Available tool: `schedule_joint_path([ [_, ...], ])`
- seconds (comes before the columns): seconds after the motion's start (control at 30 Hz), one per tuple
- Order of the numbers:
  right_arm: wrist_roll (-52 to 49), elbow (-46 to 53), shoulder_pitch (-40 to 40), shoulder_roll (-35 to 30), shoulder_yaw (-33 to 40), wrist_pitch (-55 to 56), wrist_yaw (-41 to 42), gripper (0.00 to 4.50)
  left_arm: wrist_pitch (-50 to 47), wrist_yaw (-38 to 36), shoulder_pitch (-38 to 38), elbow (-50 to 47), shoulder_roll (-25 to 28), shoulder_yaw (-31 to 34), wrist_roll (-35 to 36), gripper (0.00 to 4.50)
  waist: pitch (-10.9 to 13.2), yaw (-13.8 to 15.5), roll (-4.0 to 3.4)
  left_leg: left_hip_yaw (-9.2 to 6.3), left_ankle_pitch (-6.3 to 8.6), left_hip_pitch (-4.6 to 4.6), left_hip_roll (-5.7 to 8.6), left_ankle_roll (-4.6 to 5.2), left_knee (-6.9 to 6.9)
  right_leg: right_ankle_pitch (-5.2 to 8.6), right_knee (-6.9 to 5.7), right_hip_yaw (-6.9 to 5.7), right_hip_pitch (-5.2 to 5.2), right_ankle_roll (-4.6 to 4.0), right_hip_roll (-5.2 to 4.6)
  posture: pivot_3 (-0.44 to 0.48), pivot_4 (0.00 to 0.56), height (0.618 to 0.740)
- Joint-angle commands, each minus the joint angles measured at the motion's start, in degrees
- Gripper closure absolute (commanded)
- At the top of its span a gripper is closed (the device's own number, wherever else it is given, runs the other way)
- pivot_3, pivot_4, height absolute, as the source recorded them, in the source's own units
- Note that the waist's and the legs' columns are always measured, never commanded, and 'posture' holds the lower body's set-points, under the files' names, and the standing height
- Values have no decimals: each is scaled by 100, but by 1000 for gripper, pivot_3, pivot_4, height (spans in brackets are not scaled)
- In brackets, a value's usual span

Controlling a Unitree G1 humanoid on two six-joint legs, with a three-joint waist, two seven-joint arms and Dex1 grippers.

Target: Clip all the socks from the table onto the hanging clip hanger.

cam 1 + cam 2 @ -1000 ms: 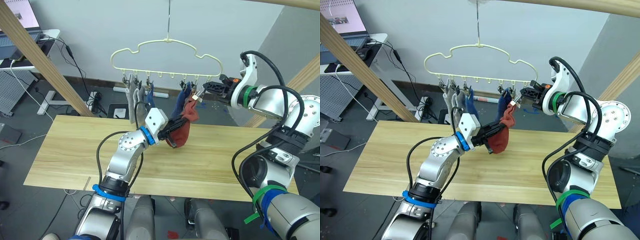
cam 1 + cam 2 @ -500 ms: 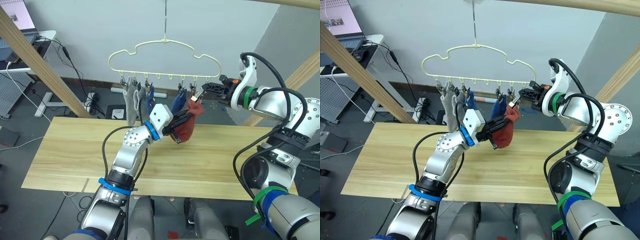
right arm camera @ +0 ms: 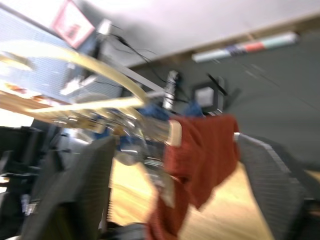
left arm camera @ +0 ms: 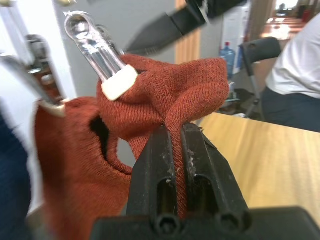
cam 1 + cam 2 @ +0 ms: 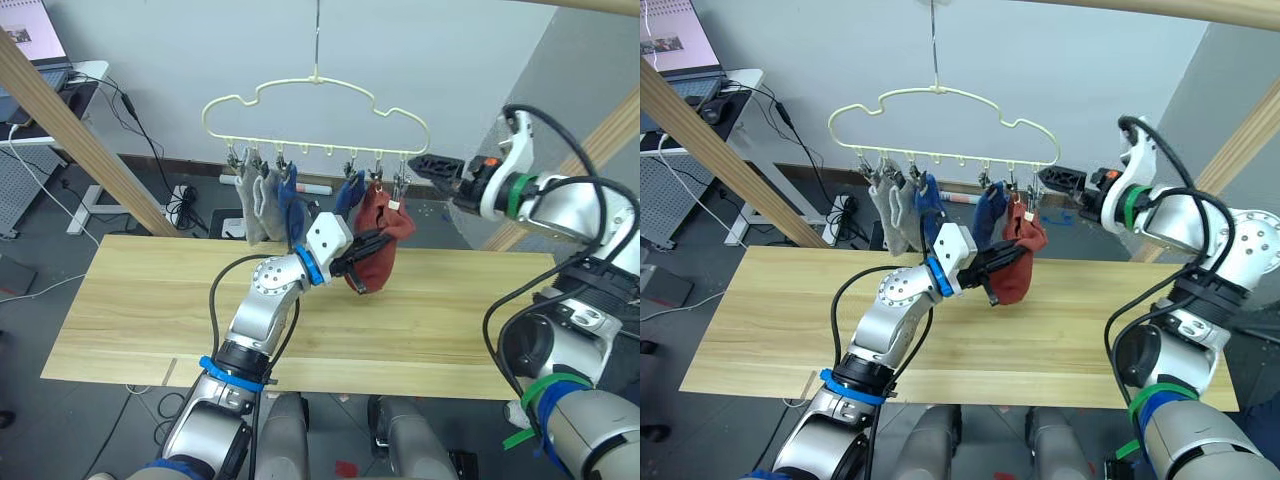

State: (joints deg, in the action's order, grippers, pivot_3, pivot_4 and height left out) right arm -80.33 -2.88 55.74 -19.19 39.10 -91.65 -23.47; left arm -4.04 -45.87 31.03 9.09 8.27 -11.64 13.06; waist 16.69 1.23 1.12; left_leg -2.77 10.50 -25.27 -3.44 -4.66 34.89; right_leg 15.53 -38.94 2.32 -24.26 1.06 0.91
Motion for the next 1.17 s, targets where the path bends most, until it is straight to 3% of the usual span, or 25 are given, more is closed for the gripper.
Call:
schedule_joint_path([
  [0.03, -354, 706, -494, -458, -154, 267, 512, 488, -682, -31, -8, -309, -193, -4, 423, 4229, 0, 9, 0, -1, 0, -3, 0, 1, 2, 1, 1, -3, 1, 1, 0, 75, 263, 740],
  [0.27, 928, 2040, -1966, -881, -1074, 1602, 1325, 476, -1775, -15, -4, -296, -269, 199, 954, 2201, 0, -135, 0, 0, 3, -4, -2, 5, 5, 15, -2, 0, -3, 25, 2, 70, 263, 740],
  [0.5, 4381, 2917, -4382, -1614, -3362, 4593, 2695, 476, -1765, 415, -1089, -372, 383, 634, 676, 84, -2, -204, -2, 7, 2, 18, -6, 4, 0, 19, -2, 10, 5, 31, 6, 84, 259, 740],
  [0.6, 5302, 2713, -5126, -1402, -3873, 5561, 2776, 476, -1599, 1034, -1838, -586, 865, 911, 172, 34, -2, -227, -1, 8, 1, 24, -11, 2, 0, 19, -4, 11, 7, 32, 6, 105, 259, 740],
  [0.73, 6016, 2308, -5756, -1112, -4182, 6338, 2970, 476, -1856, 1492, -2543, -980, 1084, 1722, 461, 34, -2, -161, -1, 10, 0, 29, -11, -1, 1, 19, -5, 13, 9, 32, 2, 147, 251, 740],
  [0.9, 6586, 1879, -6257, -775, -4254, 6954, 3075, 476, -1810, 2040, -3057, -1082, 1216, 2137, 182, 34, -20, 10, 4, 22, -16, 35, -6, 5, 11, 8, -1, 23, 21, 49, -5, 188, 222, 740],
  [1.0, 6893, 1675, -6541, -556, -4253, 7251, 3018, 476, -1690, 2343, -3397, -1045, 1326, 2370, -15, 34, -110, 35, 46, 25, -17, 34, -5, 7, 6, 8, 2, 22, 20, 46, -8, 208, 190, 740],
  [1.17, 7120, 1477, -6510, -288, -4122, 7422, 3072, 476, -1708, 2495, -3511, -824, 1435, 2617, -39, 34, -189, 73, 46, 21, -17, 35, -9, 4, -3, 11, -1, 14, 18, 37, -7, 221, 154, 740],
])
